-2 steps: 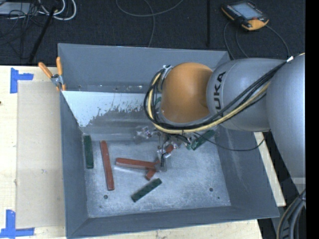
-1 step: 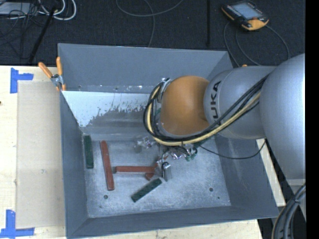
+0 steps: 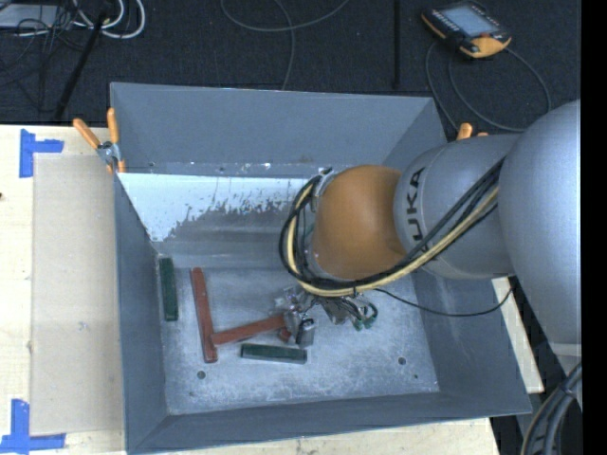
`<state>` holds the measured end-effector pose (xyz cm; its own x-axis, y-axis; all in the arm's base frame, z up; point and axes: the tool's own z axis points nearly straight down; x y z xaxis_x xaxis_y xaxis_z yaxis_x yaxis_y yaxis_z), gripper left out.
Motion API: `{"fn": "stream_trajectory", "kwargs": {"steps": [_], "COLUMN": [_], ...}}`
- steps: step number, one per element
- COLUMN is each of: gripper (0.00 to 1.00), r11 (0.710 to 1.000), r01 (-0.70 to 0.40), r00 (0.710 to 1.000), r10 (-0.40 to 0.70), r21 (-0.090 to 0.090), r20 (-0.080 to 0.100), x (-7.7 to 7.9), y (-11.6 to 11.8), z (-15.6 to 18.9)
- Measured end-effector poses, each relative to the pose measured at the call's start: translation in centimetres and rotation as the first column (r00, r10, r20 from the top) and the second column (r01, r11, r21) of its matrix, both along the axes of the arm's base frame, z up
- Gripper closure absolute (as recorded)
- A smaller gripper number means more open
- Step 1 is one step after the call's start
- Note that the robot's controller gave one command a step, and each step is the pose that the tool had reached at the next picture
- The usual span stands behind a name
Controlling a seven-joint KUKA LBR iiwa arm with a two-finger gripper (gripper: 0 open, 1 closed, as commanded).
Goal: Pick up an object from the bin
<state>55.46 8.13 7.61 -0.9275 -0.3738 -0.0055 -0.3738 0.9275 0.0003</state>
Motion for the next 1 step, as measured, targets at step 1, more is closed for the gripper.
{"fn": "stream_trajectory", "kwargs": {"steps": [1], "gripper": [1.00], "r11": [1.000], "r01": [0.000], "r00": [1.000], "r10": [0.000], "r21": [0.000], "r20": [0.000], "x": [0.00], "y": [0.00], "z": [0.00]}}
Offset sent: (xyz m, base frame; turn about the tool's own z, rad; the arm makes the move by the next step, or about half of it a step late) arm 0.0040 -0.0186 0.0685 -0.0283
